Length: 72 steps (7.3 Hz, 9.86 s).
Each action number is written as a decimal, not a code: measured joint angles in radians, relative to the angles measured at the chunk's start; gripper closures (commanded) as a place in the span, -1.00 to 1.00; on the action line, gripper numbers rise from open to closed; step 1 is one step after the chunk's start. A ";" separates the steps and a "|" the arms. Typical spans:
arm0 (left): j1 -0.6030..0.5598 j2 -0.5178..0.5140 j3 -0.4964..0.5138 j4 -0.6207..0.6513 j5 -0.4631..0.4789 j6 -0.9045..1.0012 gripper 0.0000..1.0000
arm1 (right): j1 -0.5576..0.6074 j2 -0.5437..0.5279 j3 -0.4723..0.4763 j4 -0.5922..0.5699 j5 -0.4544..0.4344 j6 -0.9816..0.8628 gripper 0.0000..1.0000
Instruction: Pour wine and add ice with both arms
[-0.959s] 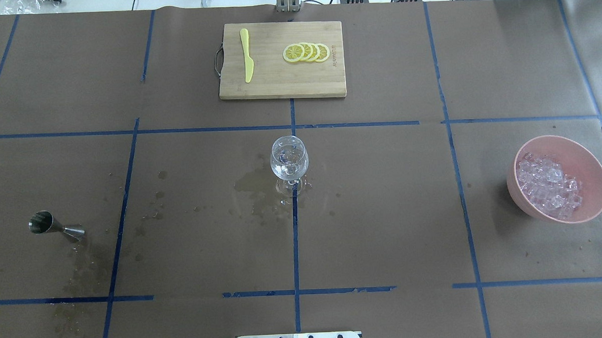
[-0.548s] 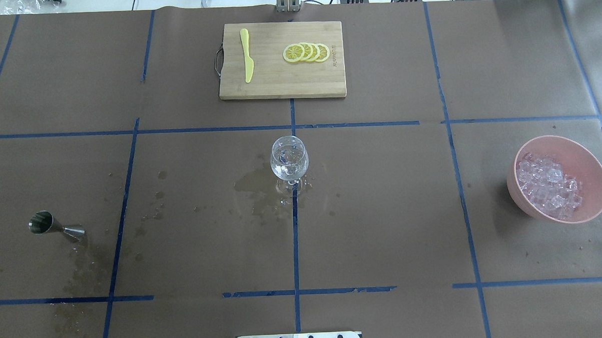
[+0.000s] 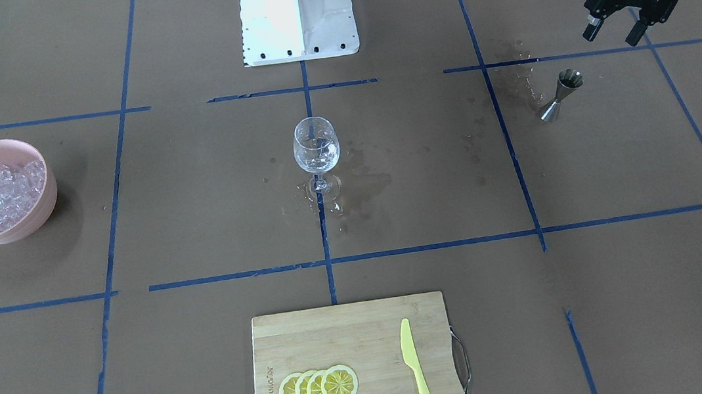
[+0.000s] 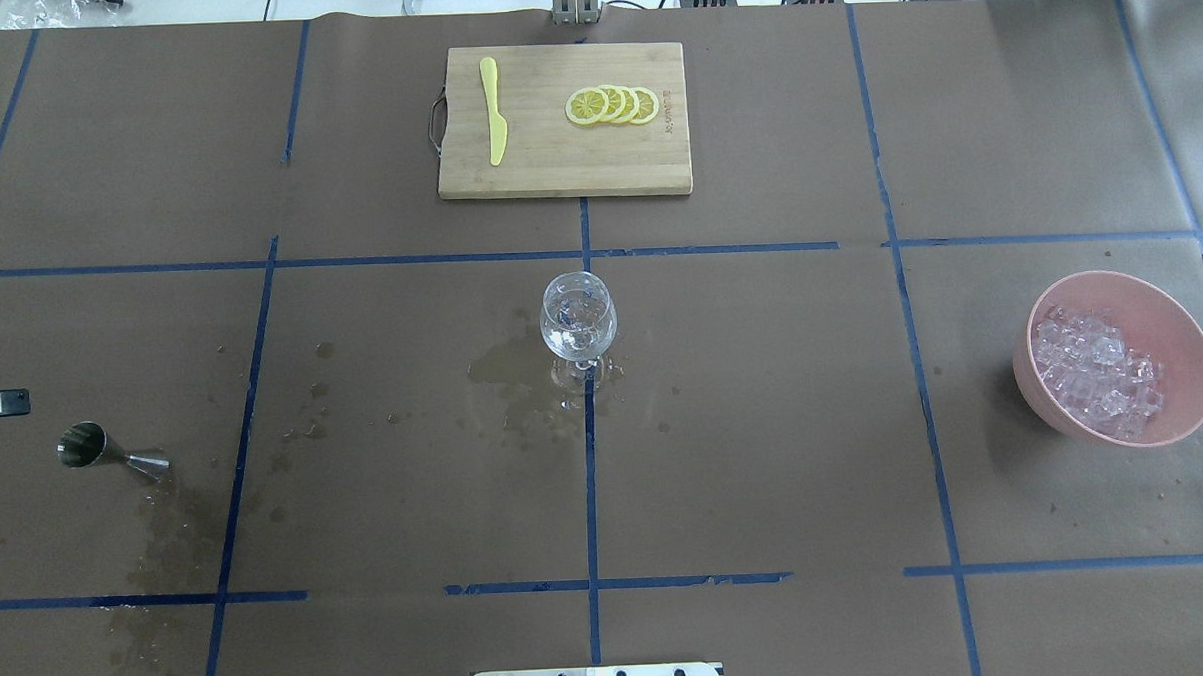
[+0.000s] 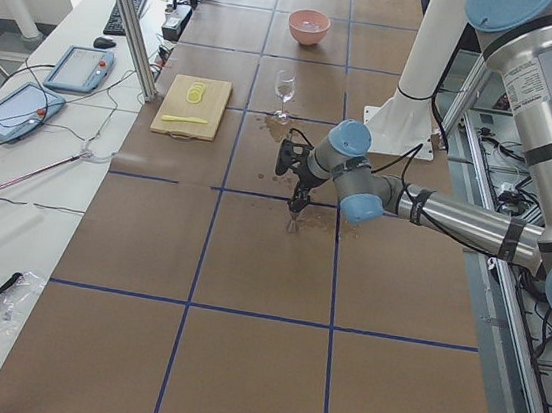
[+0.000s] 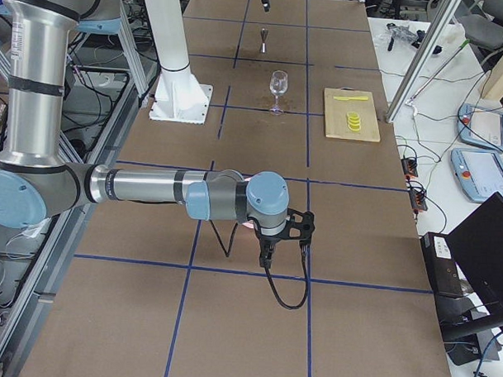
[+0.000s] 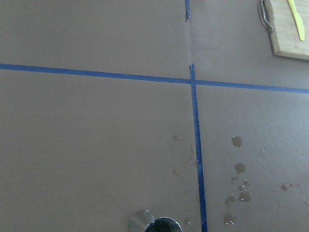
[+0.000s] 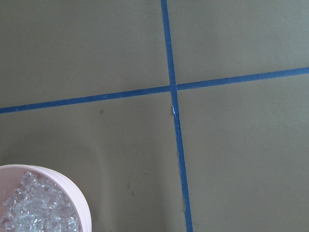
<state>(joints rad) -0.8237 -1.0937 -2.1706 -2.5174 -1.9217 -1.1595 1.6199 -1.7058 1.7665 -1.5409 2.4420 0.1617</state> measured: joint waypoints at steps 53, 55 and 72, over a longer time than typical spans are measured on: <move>0.806 -0.198 0.342 0.488 1.477 -0.853 0.17 | 0.000 -0.037 0.064 0.027 0.069 0.021 -1.00; 0.809 -0.198 0.342 0.488 1.477 -0.853 0.50 | 0.000 -0.038 0.065 0.027 0.069 0.021 -1.00; 0.695 -0.434 0.166 0.303 1.469 -0.265 1.00 | 0.000 -0.041 0.058 0.028 0.102 0.024 -1.00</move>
<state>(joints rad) -0.1287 -1.5279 -2.0044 -2.2146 -0.4528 -1.4249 1.6199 -1.7472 1.8248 -1.5128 2.5439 0.1856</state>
